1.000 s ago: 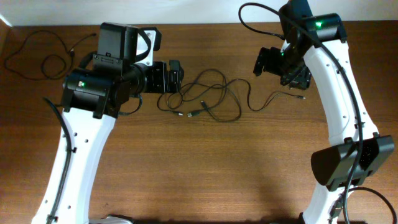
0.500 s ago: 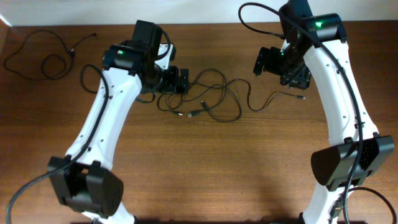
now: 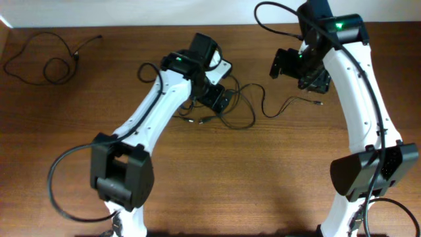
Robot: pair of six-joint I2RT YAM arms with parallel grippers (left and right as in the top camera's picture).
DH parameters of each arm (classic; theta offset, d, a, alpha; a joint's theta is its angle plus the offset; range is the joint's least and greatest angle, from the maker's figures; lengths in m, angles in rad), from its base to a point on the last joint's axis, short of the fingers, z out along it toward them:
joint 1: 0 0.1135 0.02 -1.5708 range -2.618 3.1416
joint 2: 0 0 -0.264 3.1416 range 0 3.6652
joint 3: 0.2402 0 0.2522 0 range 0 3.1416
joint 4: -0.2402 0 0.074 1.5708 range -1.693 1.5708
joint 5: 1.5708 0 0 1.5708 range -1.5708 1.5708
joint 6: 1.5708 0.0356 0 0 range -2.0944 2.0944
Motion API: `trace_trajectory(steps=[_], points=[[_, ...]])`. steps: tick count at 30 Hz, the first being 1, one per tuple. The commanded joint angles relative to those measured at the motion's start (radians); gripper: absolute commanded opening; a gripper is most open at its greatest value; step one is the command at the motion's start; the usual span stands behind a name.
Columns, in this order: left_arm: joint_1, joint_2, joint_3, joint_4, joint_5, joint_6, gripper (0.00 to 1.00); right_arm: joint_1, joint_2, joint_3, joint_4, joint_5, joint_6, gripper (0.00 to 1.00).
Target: Untangle cables
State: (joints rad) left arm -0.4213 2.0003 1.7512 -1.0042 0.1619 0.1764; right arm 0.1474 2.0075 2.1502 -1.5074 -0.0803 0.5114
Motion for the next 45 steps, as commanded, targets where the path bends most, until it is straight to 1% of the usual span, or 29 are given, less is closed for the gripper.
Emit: trace_trajectory(steps=[1, 2, 4, 7, 8, 9, 11, 14, 19, 21, 23, 25, 26, 27, 30, 31, 35, 38, 41, 43, 45], points=[[-0.015, 0.041, -0.002, 0.005, -0.024, 0.028, 0.99, -0.127, 0.004, -0.005, -0.021, -0.072, -0.084, 0.98], [-0.019, 0.045, -0.002, 0.010, -0.024, 0.028, 0.98, -0.147, 0.004, -0.006, -0.026, -0.090, -0.111, 0.98], [-0.032, 0.054, -0.002, 0.024, -0.021, 0.028, 0.89, -0.193, 0.004, -0.006, -0.049, -0.108, -0.139, 0.98], [-0.063, 0.064, -0.002, 0.042, -0.021, 0.040, 0.89, -0.235, 0.004, -0.006, -0.093, -0.106, -0.145, 0.98], [-0.071, 0.068, -0.002, 0.048, -0.024, 0.043, 0.88, -0.241, 0.004, -0.006, -0.098, -0.107, -0.170, 0.98], [-0.076, 0.074, -0.002, 0.055, -0.029, 0.043, 0.84, -0.240, 0.004, -0.006, -0.101, -0.103, -0.192, 0.98], [-0.082, 0.092, -0.002, 0.071, -0.031, 0.043, 0.84, -0.239, 0.004, -0.006, -0.102, -0.101, -0.221, 0.98], [-0.082, 0.137, -0.002, 0.080, -0.061, 0.042, 0.84, -0.238, 0.004, -0.006, -0.109, -0.100, -0.220, 0.98], [-0.082, 0.179, -0.002, 0.080, -0.137, 0.042, 0.67, -0.238, 0.004, -0.006, -0.109, -0.100, -0.220, 0.98], [-0.082, 0.178, 0.003, 0.083, -0.137, 0.042, 0.66, -0.238, 0.004, -0.006, -0.109, -0.100, -0.220, 0.98], [-0.082, 0.178, 0.005, 0.092, -0.138, 0.042, 0.63, -0.238, 0.004, -0.006, -0.109, -0.100, -0.220, 0.98], [-0.082, 0.177, 0.008, 0.097, -0.141, 0.042, 0.54, -0.238, 0.004, -0.006, -0.110, -0.100, -0.220, 0.98], [-0.082, 0.177, 0.012, 0.096, -0.141, 0.042, 0.42, -0.238, 0.004, -0.006, -0.111, -0.100, -0.220, 0.98], [-0.082, 0.176, 0.016, 0.095, -0.141, 0.042, 0.36, -0.238, 0.004, -0.006, -0.113, -0.100, -0.220, 0.98], [-0.082, 0.170, 0.055, 0.067, -0.140, -0.006, 0.06, -0.238, 0.004, -0.006, -0.113, -0.100, -0.220, 0.98], [-0.082, 0.164, 0.073, 0.048, -0.140, -0.018, 0.00, -0.238, 0.004, -0.006, -0.113, -0.100, -0.220, 0.98], [-0.082, 0.119, 0.169, -0.027, -0.122, -0.034, 0.00, -0.238, 0.004, -0.006, -0.117, -0.100, -0.220, 0.98], [-0.082, 0.048, 0.241, -0.059, -0.058, -0.034, 0.00, -0.238, 0.004, -0.006, -0.122, -0.101, -0.220, 0.98], [-0.082, -0.054, 0.301, -0.053, 0.035, -0.036, 0.00, -0.238, 0.004, -0.006, -0.139, -0.101, -0.220, 0.98], [-0.082, -0.111, 0.325, -0.035, 0.043, -0.080, 0.00, -0.238, 0.004, -0.006, -0.146, -0.116, -0.233, 0.98], [-0.082, -0.171, 0.334, -0.005, 0.043, -0.117, 0.00, -0.238, 0.004, -0.006, -0.147, -0.170, -0.281, 0.98]])
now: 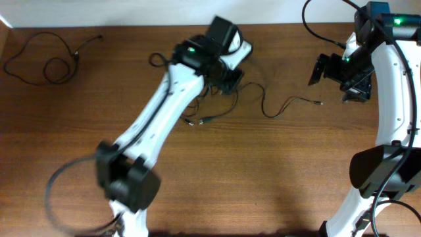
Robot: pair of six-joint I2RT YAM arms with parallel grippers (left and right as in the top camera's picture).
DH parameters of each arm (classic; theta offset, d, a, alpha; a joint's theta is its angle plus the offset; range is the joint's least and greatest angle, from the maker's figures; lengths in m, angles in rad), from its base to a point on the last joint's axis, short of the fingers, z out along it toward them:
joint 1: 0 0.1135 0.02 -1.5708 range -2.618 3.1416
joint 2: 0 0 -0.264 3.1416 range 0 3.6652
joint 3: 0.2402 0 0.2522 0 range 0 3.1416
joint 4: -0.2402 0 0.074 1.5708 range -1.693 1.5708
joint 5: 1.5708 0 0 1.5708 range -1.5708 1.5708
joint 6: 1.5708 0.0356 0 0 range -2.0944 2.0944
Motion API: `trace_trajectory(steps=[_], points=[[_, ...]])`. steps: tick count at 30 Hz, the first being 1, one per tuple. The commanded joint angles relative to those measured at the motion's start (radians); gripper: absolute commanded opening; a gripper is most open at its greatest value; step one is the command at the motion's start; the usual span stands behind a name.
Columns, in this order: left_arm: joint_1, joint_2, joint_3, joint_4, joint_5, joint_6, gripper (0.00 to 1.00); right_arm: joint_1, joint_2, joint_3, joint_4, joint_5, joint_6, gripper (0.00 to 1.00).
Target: Untangle cables
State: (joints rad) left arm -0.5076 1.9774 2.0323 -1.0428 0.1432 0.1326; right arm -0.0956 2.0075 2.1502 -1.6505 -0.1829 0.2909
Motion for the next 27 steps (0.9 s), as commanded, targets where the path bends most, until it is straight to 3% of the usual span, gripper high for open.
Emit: trace_trajectory(steps=[1, 7, 12, 15, 21, 27], points=[[0.006, -0.177, 0.053, 0.050, 0.062, -0.090, 0.00, 0.005, 0.004, -0.006, -0.004, -0.097, -0.081, 0.98], [0.008, -0.328, 0.053, 0.153, 0.059, -0.146, 0.00, 0.005, 0.004, -0.006, -0.004, -0.218, -0.109, 0.98], [0.008, -0.354, 0.053, 0.189, 0.030, -0.171, 0.00, 0.010, 0.004, -0.006, -0.011, -0.244, -0.127, 0.98], [0.021, -0.354, 0.053, 0.254, -0.053, -0.297, 0.00, 0.024, 0.004, -0.006, -0.011, -0.249, -0.127, 0.98], [0.060, -0.355, 0.053, 0.527, 0.154, -0.385, 0.00, 0.092, 0.004, -0.006, 0.000, -0.259, -0.130, 0.98], [0.071, -0.359, 0.070, 0.745, 0.171, -0.497, 0.00, 0.133, 0.004, -0.006, 0.068, -0.296, -0.112, 0.98]])
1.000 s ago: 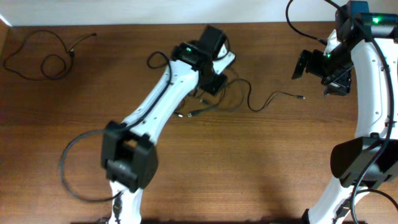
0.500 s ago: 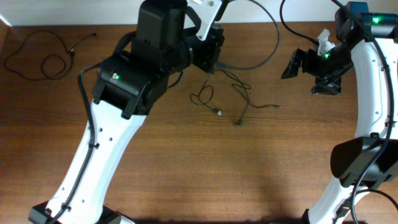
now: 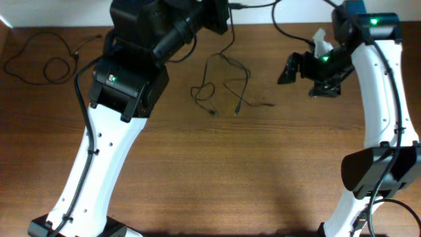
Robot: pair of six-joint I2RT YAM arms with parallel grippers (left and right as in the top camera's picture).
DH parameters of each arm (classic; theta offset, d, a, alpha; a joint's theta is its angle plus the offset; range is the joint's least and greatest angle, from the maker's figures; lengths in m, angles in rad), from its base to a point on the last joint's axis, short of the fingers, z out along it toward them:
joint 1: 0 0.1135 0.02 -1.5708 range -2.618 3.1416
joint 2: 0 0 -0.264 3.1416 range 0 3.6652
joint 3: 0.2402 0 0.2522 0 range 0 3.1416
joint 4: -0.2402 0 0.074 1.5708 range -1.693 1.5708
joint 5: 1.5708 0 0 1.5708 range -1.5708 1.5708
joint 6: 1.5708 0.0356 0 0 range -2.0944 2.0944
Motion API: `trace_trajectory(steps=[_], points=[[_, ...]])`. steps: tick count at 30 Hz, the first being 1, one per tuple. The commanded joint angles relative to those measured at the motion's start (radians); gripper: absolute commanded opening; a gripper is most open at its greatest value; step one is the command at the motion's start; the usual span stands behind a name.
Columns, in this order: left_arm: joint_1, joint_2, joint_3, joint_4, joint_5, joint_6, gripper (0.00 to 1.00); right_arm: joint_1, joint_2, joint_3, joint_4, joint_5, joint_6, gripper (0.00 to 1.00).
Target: Untangle cables
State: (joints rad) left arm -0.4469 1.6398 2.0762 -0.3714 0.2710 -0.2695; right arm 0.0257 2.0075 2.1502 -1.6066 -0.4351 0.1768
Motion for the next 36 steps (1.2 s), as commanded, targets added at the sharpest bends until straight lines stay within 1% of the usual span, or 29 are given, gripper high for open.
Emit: trace_trajectory(steps=[1, 4, 7, 9, 13, 15, 17, 22, 24, 25, 28, 31, 36], points=[[0.012, -0.021, 0.035, 0.098, 0.049, -0.115, 0.00, 0.012, 0.004, -0.006, 0.034, -0.060, 0.012, 0.98], [0.012, -0.021, 0.072, 0.203, 0.074, -0.189, 0.00, 0.012, 0.004, -0.006, 0.085, -0.106, 0.068, 0.98], [0.012, -0.021, 0.097, 0.261, 0.136, -0.253, 0.00, 0.012, 0.004, -0.006, 0.133, -0.204, 0.068, 0.98], [0.012, -0.021, 0.104, 0.262, 0.138, -0.304, 0.00, 0.013, 0.004, -0.006, 0.167, -0.291, 0.067, 0.98], [0.012, -0.021, 0.104, 0.213, 0.156, -0.306, 0.00, 0.012, 0.004, -0.006, 0.235, -0.472, 0.067, 0.98], [0.012, -0.019, 0.104, 0.177, 0.151, -0.306, 0.00, 0.013, 0.004, -0.006, 0.261, -0.538, 0.067, 0.98], [0.012, -0.018, 0.104, 0.175, 0.147, -0.306, 0.00, 0.013, 0.004, -0.006, 0.262, -0.557, 0.067, 0.98], [0.012, -0.017, 0.104, 0.175, 0.027, -0.302, 0.00, 0.034, 0.004, -0.006, 0.256, -0.568, 0.066, 0.98], [0.012, -0.014, 0.104, 0.166, -0.055, -0.256, 0.00, 0.041, 0.004, -0.006, 0.257, -0.606, 0.066, 0.98], [0.012, -0.010, 0.104, 0.153, -0.120, -0.229, 0.00, 0.042, 0.004, -0.006, 0.257, -0.639, 0.066, 0.98], [0.012, 0.018, 0.104, 0.133, -0.253, -0.223, 0.00, 0.042, 0.004, -0.006, 0.257, -0.728, 0.063, 0.98], [0.012, 0.058, 0.104, 0.145, -0.272, -0.230, 0.00, 0.055, 0.004, -0.006, 0.271, -0.762, 0.063, 0.98], [0.010, 0.106, 0.104, 0.206, -0.278, -0.336, 0.00, 0.106, 0.004, -0.006, 0.320, -0.761, 0.064, 0.98]])
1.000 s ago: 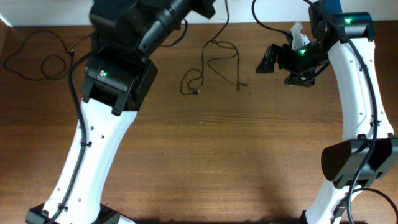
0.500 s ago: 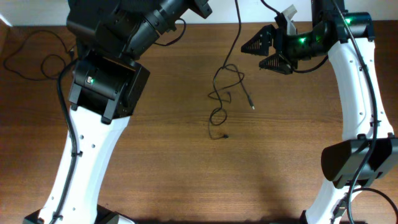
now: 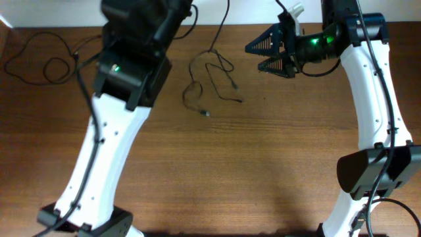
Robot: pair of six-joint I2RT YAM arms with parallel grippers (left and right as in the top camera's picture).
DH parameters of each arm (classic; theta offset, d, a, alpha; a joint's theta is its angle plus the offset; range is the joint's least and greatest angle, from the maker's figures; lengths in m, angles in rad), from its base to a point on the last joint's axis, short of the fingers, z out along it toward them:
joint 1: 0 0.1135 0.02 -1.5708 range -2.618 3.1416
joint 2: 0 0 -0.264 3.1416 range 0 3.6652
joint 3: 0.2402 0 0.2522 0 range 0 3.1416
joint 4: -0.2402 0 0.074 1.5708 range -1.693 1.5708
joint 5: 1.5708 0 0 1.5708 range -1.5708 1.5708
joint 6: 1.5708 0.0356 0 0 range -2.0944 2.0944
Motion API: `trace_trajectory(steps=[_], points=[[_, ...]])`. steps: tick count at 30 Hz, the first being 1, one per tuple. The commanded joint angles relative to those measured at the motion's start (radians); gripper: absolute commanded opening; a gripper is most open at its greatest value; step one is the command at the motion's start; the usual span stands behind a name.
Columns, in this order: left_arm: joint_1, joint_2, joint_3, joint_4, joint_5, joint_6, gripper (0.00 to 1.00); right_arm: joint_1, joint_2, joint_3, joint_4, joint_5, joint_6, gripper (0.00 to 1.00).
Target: Untangle cables
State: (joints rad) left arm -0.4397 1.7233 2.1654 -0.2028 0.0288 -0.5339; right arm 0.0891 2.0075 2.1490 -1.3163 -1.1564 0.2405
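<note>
A thin black tangled cable hangs in loose loops over the brown table's back middle. Its upper strand runs up past the top edge of the overhead view, and one plug end dangles lowest. My left arm is raised close to the camera. Its dark wrist is at the top left and its fingers are hidden, so its grip is not visible. My right gripper is open, held right of the hanging cable and pointing left at it, with nothing between its fingers.
A second black cable lies coiled on the table at the far left back. The pale wall edge runs along the back. The right arm's own lead loops near the top right.
My left arm has risen further and swung left, filling more of the view. The cable bundle hangs a little further left. My right gripper has moved left toward the cable, and its open fingers now show.
At first my left gripper was down on the tangle on the table and the right was beside it. Then the left drew the bundle toward the back while the right pulled away. Later the cable hung lifted from the left gripper. Now the right gripper is near it again.
</note>
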Motion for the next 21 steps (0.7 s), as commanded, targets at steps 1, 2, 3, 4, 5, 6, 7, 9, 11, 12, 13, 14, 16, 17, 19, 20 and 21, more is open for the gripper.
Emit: trace_trajectory(steps=[1, 2, 3, 4, 5, 6, 7, 9, 11, 12, 13, 14, 16, 17, 19, 20, 21], points=[[0.003, 0.023, 0.015, 0.037, -0.035, -0.103, 0.00, 0.058, 0.004, -0.005, 0.057, -0.039, 0.004, 0.98], [0.003, 0.023, 0.015, 0.037, -0.023, -0.120, 0.00, 0.077, 0.004, -0.005, 0.102, -0.036, 0.004, 0.98], [0.003, 0.022, 0.015, 0.037, -0.015, -0.126, 0.00, 0.087, 0.004, -0.005, 0.132, -0.035, 0.007, 0.98], [0.003, 0.021, 0.015, 0.038, 0.004, -0.127, 0.00, 0.095, 0.004, -0.005, 0.163, -0.021, 0.030, 0.98], [0.003, 0.016, 0.015, 0.038, 0.029, -0.129, 0.00, 0.102, 0.004, -0.005, 0.195, 0.027, 0.089, 0.98], [0.003, 0.011, 0.015, 0.038, 0.052, -0.129, 0.00, 0.108, 0.004, -0.005, 0.227, 0.090, 0.154, 0.98], [0.003, 0.005, 0.015, 0.038, 0.076, -0.129, 0.00, 0.114, 0.004, -0.005, 0.250, 0.132, 0.186, 0.98], [0.003, -0.017, 0.015, 0.038, 0.118, -0.129, 0.00, 0.121, 0.004, -0.005, 0.297, 0.201, 0.214, 0.98], [0.003, -0.045, 0.015, 0.037, 0.158, -0.129, 0.00, 0.122, 0.004, -0.005, 0.311, 0.280, 0.216, 0.98], [0.003, -0.060, 0.015, 0.037, 0.175, -0.129, 0.00, 0.122, 0.004, -0.005, 0.310, 0.328, 0.230, 0.98], [0.003, -0.085, 0.015, 0.037, 0.205, -0.129, 0.00, 0.122, 0.004, -0.005, 0.299, 0.420, 0.253, 0.98], [0.003, -0.105, 0.015, 0.037, 0.220, -0.129, 0.00, 0.122, 0.004, -0.005, 0.285, 0.509, 0.267, 0.98], [0.004, -0.145, 0.015, 0.033, 0.219, -0.129, 0.00, 0.122, 0.004, -0.005, 0.254, 0.626, 0.270, 0.98], [0.004, -0.161, 0.015, 0.033, 0.219, -0.128, 0.00, 0.122, 0.005, -0.005, 0.237, 0.671, 0.270, 0.98], [0.004, -0.195, 0.015, 0.032, 0.219, -0.128, 0.00, 0.122, 0.012, -0.005, 0.207, 0.734, 0.270, 0.98], [0.004, -0.210, 0.015, 0.029, 0.219, -0.128, 0.00, 0.122, 0.016, -0.005, 0.196, 0.751, 0.270, 0.98], [0.004, -0.225, 0.015, 0.025, 0.219, -0.128, 0.00, 0.122, 0.021, -0.005, 0.189, 0.761, 0.270, 0.98]])
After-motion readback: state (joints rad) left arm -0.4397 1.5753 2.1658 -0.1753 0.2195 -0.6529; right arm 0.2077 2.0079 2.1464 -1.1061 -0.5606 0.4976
